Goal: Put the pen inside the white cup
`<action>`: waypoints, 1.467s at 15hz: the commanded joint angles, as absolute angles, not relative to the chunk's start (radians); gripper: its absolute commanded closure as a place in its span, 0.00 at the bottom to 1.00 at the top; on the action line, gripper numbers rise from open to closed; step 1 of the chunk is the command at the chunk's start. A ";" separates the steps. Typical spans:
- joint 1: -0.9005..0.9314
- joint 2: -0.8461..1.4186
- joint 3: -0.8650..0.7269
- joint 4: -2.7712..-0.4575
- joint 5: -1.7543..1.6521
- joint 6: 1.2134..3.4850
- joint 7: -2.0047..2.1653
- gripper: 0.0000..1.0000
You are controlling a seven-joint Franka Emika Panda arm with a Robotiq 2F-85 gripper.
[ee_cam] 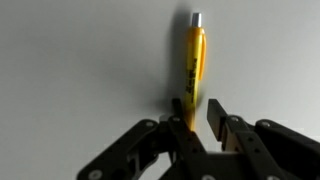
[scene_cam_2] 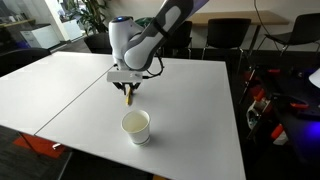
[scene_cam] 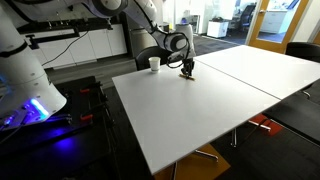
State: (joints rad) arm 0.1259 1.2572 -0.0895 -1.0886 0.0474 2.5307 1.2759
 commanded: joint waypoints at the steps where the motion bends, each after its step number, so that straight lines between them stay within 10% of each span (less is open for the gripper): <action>1: 0.132 1.260 -0.093 -1.070 0.068 2.506 1.270 0.99; 22: 0.480 1.081 -0.504 -1.308 -0.263 2.465 1.817 0.97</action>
State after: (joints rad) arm 0.4091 1.1483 -0.4352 -1.2076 -0.1786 2.5160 1.7036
